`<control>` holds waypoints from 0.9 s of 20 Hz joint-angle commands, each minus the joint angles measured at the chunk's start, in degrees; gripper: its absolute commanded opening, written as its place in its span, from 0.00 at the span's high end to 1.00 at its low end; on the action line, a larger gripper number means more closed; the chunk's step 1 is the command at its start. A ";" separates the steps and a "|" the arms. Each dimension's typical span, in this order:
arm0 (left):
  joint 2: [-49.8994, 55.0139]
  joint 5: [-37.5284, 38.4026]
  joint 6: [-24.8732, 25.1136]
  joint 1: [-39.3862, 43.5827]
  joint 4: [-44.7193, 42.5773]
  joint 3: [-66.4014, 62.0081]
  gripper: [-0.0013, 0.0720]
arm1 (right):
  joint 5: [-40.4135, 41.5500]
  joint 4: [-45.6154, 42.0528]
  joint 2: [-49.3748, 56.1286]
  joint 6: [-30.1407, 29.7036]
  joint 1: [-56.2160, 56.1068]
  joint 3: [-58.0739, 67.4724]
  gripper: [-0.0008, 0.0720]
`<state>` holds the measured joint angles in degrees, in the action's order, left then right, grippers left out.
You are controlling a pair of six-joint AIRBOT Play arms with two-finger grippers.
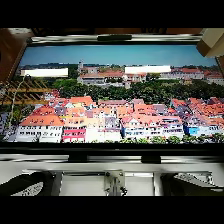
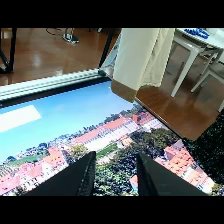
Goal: Fold the shirts.
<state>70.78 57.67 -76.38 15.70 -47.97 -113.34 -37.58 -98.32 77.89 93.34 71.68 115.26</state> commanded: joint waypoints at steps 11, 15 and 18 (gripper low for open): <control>2.43 5.60 0.87 0.02 -0.02 0.02 0.53 | -26.32 16.90 -10.38 1.73 0.00 0.02 0.37; 3.56 5.64 0.85 0.02 -0.02 0.02 0.53 | -39.15 19.76 -12.96 4.70 0.00 0.02 0.37; 5.07 6.91 0.83 0.02 -0.04 0.02 0.53 | -52.24 36.48 -12.33 -0.57 -0.22 -0.72 0.37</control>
<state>74.67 63.29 -75.48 15.73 -47.99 -113.34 -76.51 -75.55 65.73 96.16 71.68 115.09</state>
